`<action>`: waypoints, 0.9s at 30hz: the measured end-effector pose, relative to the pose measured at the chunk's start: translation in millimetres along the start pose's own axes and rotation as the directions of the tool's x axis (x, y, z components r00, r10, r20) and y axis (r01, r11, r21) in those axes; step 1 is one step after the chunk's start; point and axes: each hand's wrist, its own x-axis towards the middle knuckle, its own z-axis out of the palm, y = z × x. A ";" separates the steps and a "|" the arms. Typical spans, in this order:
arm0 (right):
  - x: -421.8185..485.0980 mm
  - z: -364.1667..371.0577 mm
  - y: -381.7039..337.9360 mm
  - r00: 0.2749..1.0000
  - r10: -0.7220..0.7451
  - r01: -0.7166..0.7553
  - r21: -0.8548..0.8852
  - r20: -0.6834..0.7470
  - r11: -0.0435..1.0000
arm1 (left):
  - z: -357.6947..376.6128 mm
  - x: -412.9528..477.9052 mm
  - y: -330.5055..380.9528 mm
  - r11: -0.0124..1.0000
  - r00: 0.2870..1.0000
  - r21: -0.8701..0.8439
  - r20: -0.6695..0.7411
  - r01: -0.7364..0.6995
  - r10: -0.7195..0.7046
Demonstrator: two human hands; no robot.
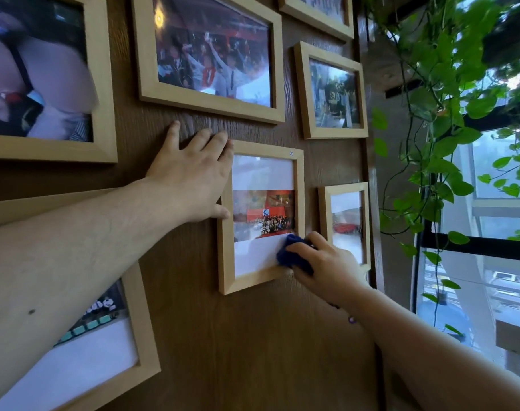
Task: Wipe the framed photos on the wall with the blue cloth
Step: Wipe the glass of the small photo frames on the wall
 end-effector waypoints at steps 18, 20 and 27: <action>176.8 -143.8 -41.6 0.869 -0.134 0.142 -0.019 -0.476 0.990 | -53.9 0.0 -74.9 0.997 0.924 0.038 -0.378 0.066 -0.046; 197.0 -153.6 -49.9 0.849 -0.117 0.158 0.036 -0.515 0.987 | -60.3 4.0 -86.0 0.990 0.917 0.053 -0.386 0.133 -0.103; 251.4 -180.2 -96.9 0.783 -0.148 0.298 0.155 -0.605 0.942 | -67.6 18.7 -103.1 0.950 0.908 0.041 -0.309 0.310 -0.283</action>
